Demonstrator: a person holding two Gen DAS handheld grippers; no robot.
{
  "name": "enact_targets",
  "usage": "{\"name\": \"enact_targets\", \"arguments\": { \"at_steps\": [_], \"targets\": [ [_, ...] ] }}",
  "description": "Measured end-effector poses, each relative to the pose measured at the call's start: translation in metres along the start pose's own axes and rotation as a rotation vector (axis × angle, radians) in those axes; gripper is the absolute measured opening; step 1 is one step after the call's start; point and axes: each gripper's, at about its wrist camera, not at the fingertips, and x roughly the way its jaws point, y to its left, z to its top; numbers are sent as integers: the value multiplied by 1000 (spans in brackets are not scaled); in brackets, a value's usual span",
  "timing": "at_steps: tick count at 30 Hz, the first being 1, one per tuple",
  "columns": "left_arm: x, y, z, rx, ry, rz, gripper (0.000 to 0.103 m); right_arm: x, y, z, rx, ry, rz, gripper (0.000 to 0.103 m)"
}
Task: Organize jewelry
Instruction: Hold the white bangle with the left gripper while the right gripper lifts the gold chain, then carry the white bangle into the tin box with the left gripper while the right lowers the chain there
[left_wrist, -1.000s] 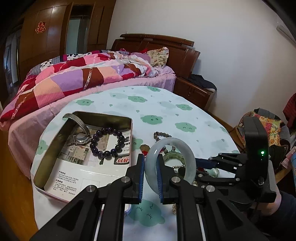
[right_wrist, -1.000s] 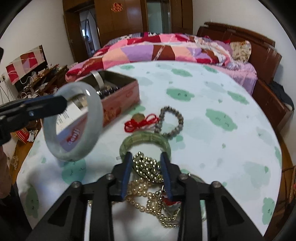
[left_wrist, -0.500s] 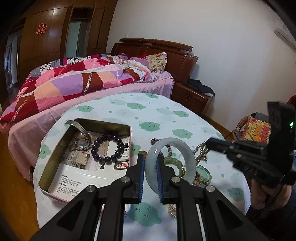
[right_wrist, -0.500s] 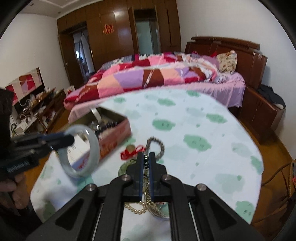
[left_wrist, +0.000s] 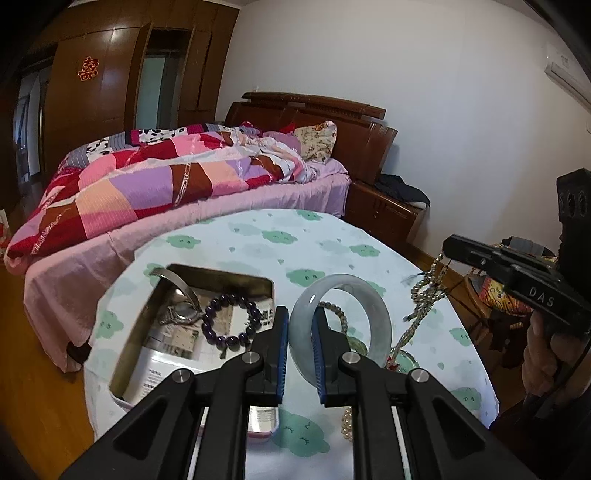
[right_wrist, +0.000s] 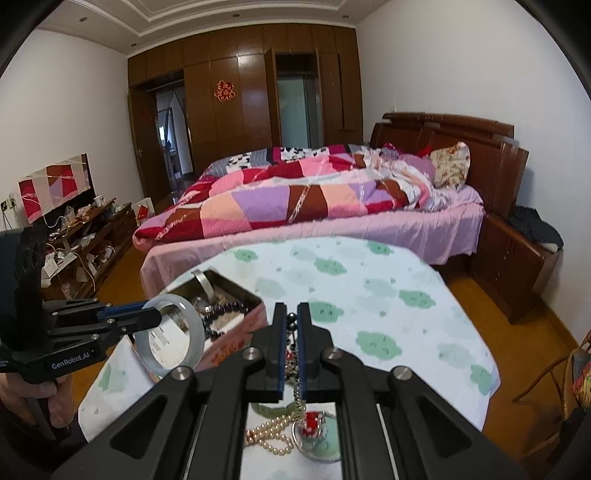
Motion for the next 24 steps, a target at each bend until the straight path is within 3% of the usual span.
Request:
{"name": "enact_targets", "arguments": {
  "at_steps": [24],
  "targets": [
    [-4,50,23,-11,-21,120,11,17,68,61,-155,-83,85,7]
  ]
}}
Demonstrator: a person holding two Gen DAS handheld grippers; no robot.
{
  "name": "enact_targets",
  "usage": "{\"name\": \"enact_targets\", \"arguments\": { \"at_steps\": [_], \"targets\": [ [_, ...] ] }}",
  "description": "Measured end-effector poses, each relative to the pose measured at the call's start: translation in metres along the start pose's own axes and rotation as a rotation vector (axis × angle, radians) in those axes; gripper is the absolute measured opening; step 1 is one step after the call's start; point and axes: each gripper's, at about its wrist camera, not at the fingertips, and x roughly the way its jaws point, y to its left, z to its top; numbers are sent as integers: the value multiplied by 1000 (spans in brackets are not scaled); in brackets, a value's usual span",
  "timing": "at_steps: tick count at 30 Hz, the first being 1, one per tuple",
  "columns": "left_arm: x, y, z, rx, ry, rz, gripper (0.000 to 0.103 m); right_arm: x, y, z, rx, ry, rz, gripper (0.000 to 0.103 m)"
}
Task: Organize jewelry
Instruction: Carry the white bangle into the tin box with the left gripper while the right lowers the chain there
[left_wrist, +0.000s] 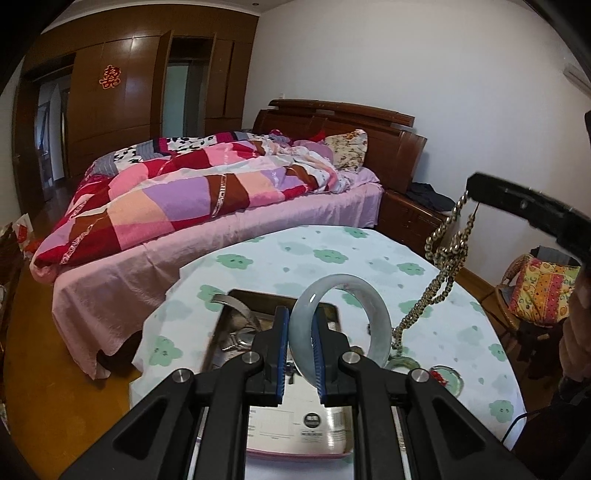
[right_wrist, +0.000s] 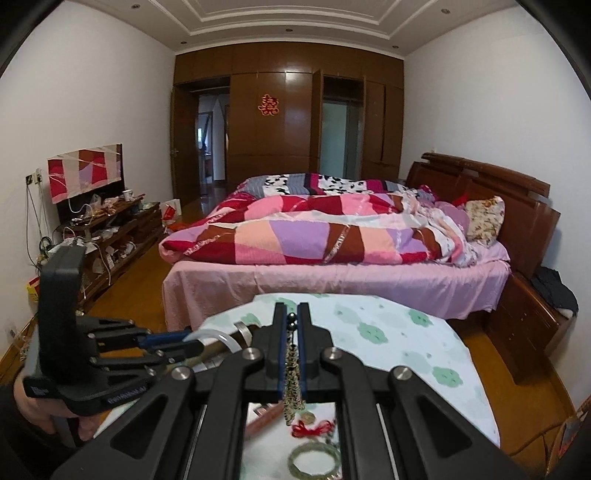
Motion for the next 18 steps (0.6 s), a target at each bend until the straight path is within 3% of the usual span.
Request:
{"name": "enact_targets", "arguments": {
  "at_steps": [9,18],
  "targets": [
    [15,20,-2,-30,32,38,11,19,18,5,-8,10,47,7],
    [40,44,-12,-70,95,69,11,55,26,-12,29,88,84,7]
  ]
}}
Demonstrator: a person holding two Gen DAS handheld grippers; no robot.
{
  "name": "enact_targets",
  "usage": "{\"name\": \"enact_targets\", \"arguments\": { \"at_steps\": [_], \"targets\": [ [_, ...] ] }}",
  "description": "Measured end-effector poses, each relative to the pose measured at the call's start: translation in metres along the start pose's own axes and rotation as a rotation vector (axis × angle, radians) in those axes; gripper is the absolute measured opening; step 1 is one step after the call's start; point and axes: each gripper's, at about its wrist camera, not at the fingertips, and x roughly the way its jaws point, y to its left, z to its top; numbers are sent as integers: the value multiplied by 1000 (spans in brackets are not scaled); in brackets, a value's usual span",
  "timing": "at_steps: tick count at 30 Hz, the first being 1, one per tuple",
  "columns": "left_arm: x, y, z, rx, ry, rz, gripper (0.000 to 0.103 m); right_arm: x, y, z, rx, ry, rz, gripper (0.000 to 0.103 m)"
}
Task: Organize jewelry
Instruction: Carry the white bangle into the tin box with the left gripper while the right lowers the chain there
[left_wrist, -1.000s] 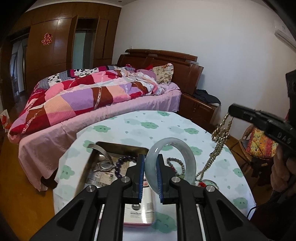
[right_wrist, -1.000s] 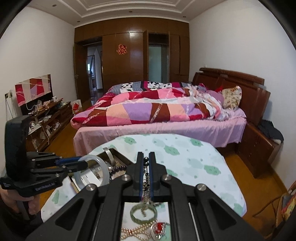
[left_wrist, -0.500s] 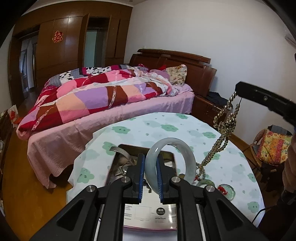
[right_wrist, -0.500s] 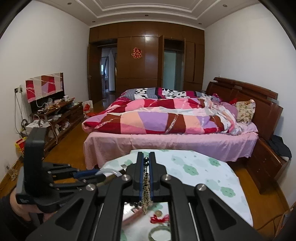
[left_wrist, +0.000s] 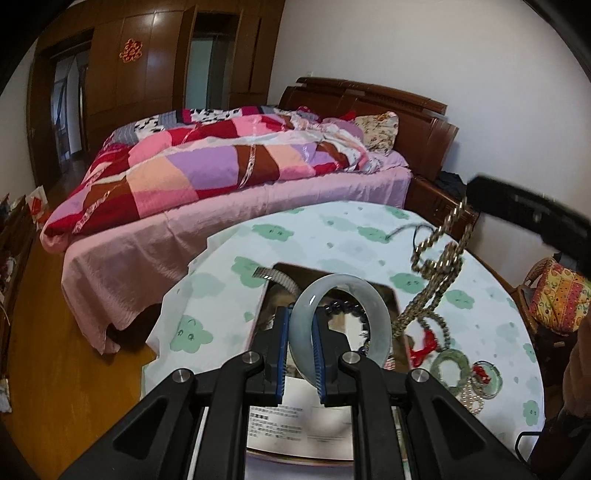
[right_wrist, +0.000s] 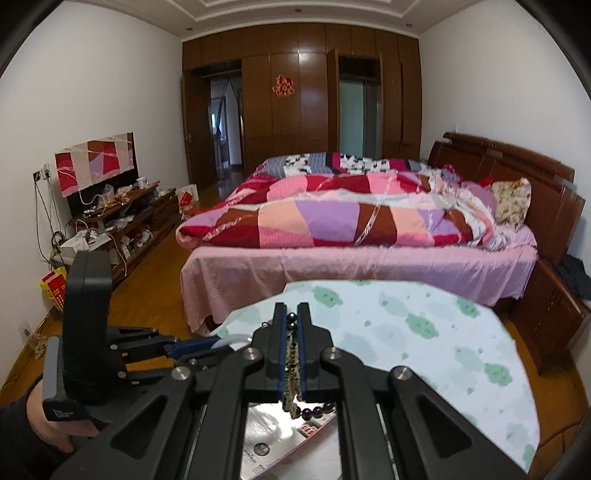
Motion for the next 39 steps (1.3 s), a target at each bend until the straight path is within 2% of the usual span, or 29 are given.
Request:
{"name": "enact_targets", "arguments": {
  "at_steps": [10,34,39],
  "targets": [
    [22,9,-8,-13,57,18,11,33,2,-19,37,91,11,7],
    [43,8,-19,10,120,30,12,65,-13,-54,78,204,-2,7],
    [44,4,-19,23,122,39,18,73,-15,-61,88,233,0,8]
  ]
}}
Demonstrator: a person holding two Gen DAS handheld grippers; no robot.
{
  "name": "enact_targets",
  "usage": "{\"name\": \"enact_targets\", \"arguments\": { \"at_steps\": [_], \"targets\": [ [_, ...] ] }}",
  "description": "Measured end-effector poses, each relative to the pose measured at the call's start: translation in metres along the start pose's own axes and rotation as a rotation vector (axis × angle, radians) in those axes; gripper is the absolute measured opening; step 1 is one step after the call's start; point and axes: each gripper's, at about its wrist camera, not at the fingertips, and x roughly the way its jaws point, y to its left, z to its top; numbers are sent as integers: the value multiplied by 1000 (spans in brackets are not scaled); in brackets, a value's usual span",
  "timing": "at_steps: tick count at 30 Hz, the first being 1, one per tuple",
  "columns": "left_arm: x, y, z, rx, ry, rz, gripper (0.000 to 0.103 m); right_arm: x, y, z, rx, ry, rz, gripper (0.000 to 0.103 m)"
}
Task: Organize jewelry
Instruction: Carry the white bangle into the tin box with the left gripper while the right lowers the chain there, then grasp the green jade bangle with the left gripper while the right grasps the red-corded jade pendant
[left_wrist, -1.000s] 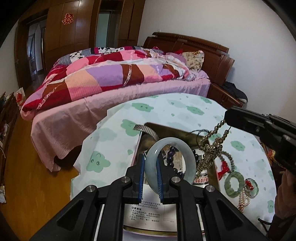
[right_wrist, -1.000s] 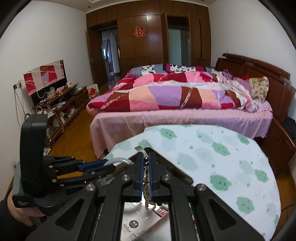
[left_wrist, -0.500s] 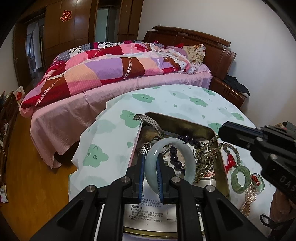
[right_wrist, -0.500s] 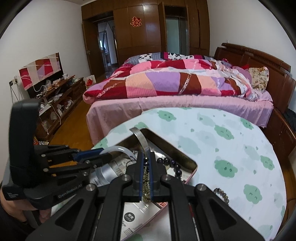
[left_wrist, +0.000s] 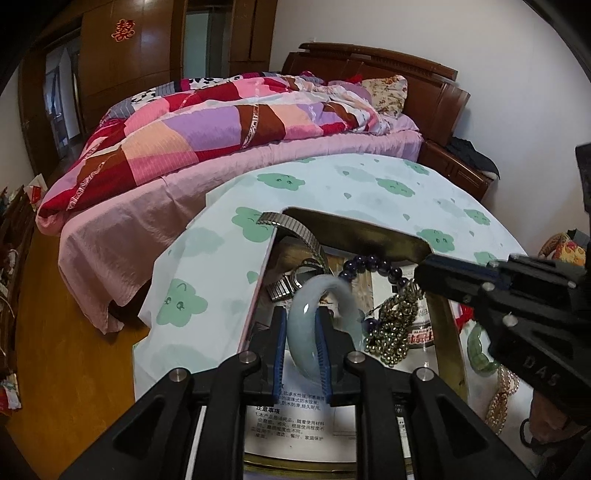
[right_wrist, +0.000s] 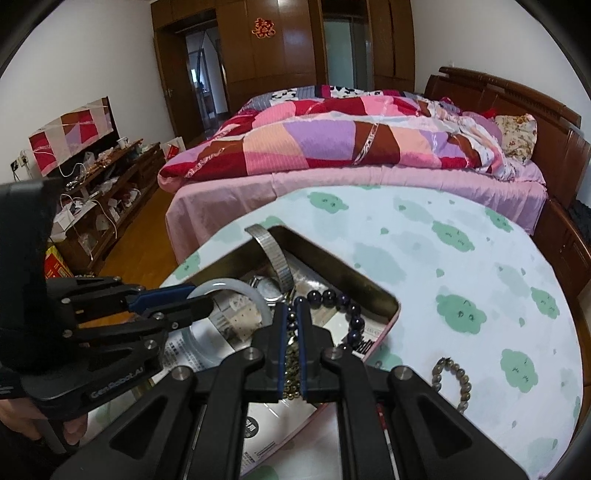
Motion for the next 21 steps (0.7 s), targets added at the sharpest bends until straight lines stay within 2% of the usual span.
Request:
{"name": "enact_targets", "arguments": {
  "at_steps": [4,5,6,7,8,9,11,14,21],
  "targets": [
    [-8,-1,3,9,-23,-1,18,5,-4,-4,18,13,0,11],
    [-9,0,3,5,-28,2,19,6,-5,-6,23,16,-4,18],
    [-11,1,4,1,-33,4,24,6,-7,-7,31,18,-6,32],
    [-11,2,4,-4,-35,5,29,5,-8,-8,37,16,-5,42],
    [-12,2,4,-11,-39,9,43,2,-9,-9,46,3,-4,57],
    [-14,4,4,-24,-49,20,56,-1,-10,-10,50,-8,-6,59],
    [-17,4,5,-38,-69,28,65,-6,-12,-12,51,-11,-10,59],
    [-22,-1,6,-41,-80,10,66,-20,-23,-23,60,-16,-23,59],
    [-26,-36,-2,10,-83,-18,66,-67,-94,-72,204,-7,-145,64]
  ]
}}
